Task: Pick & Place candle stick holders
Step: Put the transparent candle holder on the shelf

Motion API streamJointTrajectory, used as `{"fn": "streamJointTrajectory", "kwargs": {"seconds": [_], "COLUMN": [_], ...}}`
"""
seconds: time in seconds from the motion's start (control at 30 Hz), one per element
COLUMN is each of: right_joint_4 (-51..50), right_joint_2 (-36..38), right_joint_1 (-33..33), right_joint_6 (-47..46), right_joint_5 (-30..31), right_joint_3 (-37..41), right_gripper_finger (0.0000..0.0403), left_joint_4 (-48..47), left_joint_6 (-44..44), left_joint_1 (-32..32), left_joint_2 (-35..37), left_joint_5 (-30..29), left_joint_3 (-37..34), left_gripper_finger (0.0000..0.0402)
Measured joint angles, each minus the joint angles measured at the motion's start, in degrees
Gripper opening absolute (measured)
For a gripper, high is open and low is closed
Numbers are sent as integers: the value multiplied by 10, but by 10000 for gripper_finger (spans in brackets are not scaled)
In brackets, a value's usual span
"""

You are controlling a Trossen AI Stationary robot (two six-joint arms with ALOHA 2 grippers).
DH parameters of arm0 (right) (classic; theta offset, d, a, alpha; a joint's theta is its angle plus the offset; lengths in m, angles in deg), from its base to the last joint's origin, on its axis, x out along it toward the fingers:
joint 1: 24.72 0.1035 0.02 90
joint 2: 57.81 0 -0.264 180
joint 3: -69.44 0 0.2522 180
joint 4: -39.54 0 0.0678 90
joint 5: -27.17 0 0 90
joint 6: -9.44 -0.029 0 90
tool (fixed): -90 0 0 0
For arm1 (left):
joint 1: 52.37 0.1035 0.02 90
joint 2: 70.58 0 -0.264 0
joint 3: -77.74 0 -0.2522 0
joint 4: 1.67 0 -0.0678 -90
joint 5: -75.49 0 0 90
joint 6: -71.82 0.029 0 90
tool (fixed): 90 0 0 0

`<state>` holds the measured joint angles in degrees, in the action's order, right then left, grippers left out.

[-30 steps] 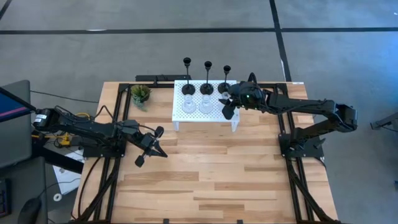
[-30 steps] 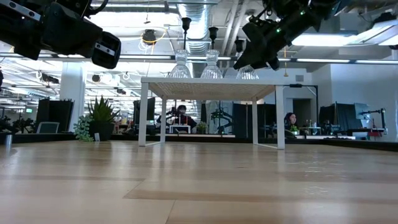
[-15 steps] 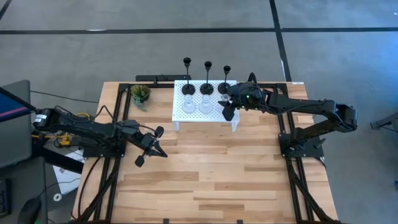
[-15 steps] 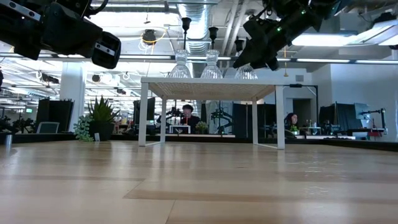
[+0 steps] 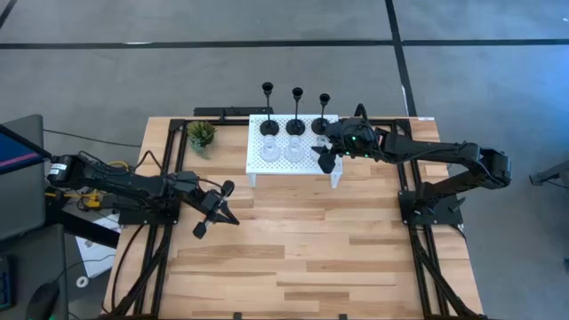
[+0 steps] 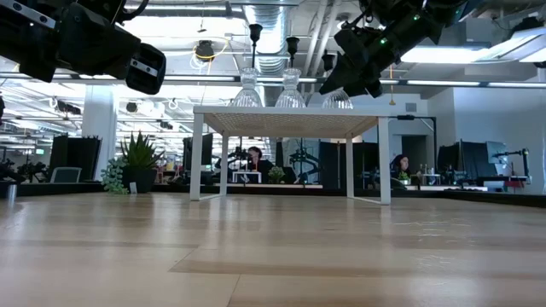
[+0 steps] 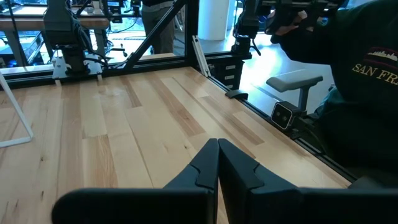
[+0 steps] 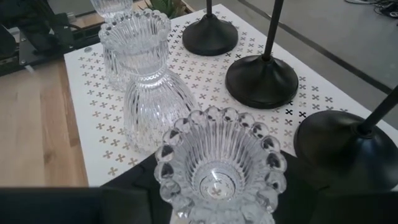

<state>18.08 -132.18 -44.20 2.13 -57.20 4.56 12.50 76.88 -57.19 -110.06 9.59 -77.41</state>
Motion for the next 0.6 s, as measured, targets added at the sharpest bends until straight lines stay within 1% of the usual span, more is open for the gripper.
{"fn": "streamJointTrajectory", "kwargs": {"seconds": [0.2, 0.3, 0.6], "right_joint_4": [2, 2, 4], "right_joint_2": [0, 0, 2], "right_joint_1": [0, 0, 0], "right_joint_6": [3, 4, 3], "right_joint_5": [2, 3, 4], "right_joint_3": [0, 0, 0], "right_gripper_finger": [232, 249, 255], "left_joint_4": [0, 0, 0], "left_joint_6": [0, 0, 0], "left_joint_1": [0, 0, 0], "left_joint_2": [0, 0, 0], "left_joint_5": [0, 0, 0], "left_joint_3": [0, 0, 0], "left_gripper_finger": [8, 8, 8]}}
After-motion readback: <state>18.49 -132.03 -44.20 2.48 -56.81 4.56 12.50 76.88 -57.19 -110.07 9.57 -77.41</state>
